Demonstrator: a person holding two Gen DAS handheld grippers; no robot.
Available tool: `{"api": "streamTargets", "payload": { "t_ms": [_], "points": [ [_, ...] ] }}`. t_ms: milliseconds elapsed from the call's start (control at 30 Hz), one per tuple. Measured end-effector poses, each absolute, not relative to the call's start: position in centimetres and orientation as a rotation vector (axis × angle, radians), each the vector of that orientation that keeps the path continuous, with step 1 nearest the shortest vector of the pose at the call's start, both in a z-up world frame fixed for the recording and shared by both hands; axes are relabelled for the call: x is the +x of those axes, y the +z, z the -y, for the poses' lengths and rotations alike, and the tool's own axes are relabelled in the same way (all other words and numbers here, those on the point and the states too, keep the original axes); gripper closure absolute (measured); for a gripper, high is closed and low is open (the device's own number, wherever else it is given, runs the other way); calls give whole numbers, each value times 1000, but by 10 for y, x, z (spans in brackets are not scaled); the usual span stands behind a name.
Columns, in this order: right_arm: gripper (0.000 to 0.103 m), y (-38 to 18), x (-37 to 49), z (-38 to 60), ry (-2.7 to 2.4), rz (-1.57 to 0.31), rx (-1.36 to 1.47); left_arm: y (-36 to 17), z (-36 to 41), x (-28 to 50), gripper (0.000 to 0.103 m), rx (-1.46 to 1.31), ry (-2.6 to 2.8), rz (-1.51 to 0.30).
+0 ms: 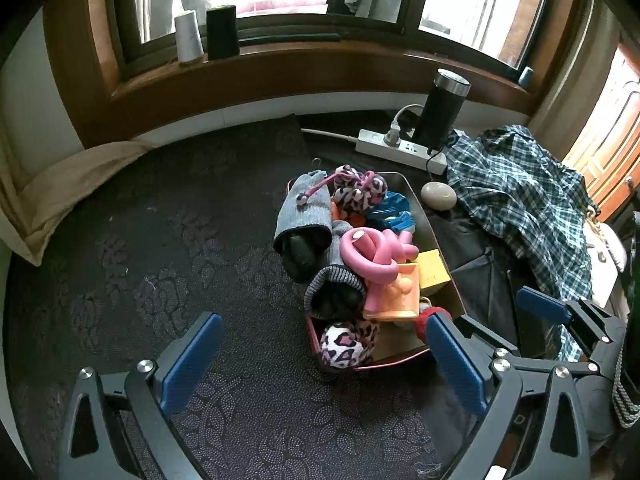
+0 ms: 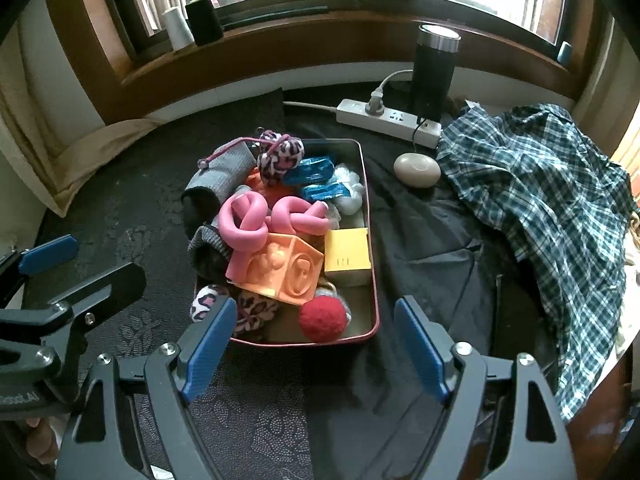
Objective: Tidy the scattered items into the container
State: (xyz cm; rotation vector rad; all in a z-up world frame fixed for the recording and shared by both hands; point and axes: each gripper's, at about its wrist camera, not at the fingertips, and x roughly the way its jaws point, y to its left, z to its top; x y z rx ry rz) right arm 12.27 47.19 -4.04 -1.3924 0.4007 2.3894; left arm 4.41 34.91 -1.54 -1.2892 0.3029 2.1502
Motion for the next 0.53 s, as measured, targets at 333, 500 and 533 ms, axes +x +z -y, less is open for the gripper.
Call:
{"api": "streamTargets", "payload": {
  "t_ms": [333,500,533],
  "points": [
    [19,-45,117,-470,2377,-412,-1404,-18,-349,39,0,-1288,2148,-305],
    [19,-46,113,-469,2369,-413,-1411,-20,-348,34,0,-1287,2150,-315],
    [19,-46,113,-469,2366,-413,-1411,-20,-348,33,0,-1290,2148,-316]
  ]
}}
